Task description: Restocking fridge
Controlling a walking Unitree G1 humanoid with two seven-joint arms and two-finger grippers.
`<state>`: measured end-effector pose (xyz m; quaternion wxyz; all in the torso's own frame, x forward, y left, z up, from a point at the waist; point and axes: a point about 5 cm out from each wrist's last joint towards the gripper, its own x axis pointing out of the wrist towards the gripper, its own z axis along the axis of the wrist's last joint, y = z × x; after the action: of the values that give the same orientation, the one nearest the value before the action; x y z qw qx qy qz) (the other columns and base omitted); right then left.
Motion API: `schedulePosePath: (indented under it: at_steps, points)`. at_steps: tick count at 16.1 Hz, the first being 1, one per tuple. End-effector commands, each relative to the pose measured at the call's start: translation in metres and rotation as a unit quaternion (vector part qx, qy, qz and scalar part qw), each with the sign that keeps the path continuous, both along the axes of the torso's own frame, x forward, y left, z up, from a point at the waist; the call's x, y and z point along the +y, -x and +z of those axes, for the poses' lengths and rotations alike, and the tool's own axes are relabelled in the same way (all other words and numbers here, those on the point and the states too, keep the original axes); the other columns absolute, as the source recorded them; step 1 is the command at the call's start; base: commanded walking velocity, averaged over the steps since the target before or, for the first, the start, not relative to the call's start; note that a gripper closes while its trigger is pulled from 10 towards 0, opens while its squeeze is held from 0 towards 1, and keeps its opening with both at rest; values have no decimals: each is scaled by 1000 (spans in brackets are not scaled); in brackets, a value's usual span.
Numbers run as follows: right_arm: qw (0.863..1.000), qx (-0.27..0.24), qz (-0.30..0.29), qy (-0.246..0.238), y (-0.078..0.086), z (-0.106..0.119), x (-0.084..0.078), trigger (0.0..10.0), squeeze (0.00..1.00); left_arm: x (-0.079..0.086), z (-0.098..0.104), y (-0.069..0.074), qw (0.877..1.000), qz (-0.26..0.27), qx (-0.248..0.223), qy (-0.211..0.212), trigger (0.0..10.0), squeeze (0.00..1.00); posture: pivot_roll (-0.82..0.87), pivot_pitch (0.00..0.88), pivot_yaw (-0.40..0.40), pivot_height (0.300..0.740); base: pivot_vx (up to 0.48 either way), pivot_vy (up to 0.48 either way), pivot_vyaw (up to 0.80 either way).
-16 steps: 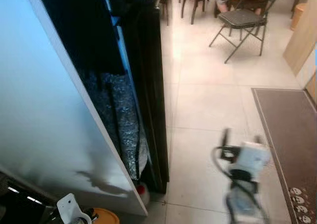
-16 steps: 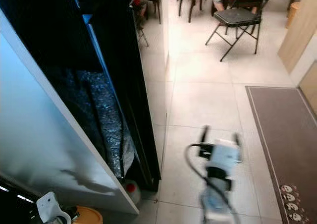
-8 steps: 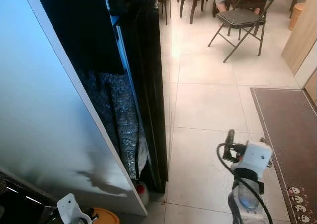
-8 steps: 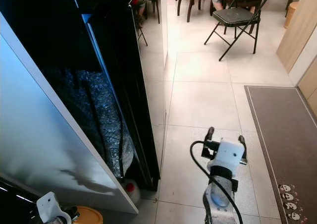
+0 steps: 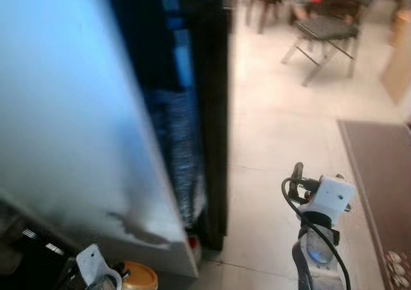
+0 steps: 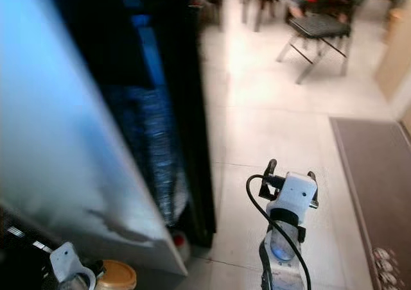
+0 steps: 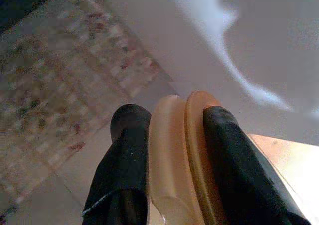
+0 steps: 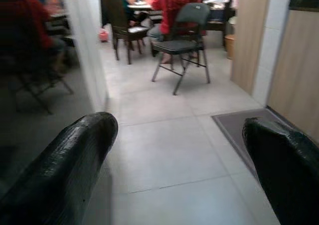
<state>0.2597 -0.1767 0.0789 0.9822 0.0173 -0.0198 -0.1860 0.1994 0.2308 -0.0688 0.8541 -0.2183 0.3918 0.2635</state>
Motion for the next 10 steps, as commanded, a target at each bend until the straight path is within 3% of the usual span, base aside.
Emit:
schedulePosePath:
  at_steps: [1, 5, 10]
  points:
    - [1000, -2, 3, -10, 0, 3, 4, 10000, 0, 7, 1, 1, 1000, 4, 4, -7, 10000, 0, -148, 0, 107, 740, 0, 322, 0]
    - [1000, -2, 1, -13, 0, 4, 4, 10000, 0, 6, 2, 0, 1000, 2, 4, -8, 10000, 0, -146, 0, 106, 740, 0, 319, 0]
    - [1000, 2, 2, -15, -1, 5, 4, 10000, 0, 4, 1, 0, 1000, -2, 5, -8, 10000, 0, -146, 0, 107, 740, 0, 0, 0]
